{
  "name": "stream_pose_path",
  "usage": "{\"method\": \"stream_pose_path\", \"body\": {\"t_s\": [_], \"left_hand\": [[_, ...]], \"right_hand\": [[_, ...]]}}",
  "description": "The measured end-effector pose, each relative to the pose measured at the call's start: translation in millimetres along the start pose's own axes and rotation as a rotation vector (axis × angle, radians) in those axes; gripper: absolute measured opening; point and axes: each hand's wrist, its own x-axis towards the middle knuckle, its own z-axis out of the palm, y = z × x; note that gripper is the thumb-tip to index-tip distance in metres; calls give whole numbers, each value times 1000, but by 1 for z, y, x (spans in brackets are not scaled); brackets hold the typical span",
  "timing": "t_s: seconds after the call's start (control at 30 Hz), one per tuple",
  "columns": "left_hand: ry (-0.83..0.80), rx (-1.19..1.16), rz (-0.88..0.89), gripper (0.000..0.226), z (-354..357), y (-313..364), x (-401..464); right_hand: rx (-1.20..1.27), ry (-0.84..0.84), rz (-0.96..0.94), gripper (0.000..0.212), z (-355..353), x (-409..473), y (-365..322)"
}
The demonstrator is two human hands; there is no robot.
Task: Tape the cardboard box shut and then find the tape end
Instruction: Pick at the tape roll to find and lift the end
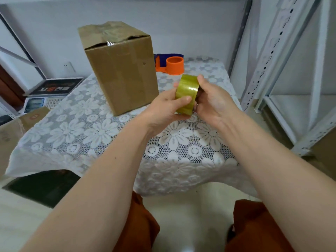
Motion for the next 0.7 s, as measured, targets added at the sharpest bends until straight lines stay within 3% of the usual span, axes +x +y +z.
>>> {"method": "stream_pose_path", "body": {"t_s": [0.47,0.7], "left_hand": [[66,-113,-25,30,-11,-2,-6],[123,-113,-29,24,-9,-3,-3]], "right_hand": [[-26,45,-57,41,18,1,10],[-13,49,-90,40,24,1,14]]}}
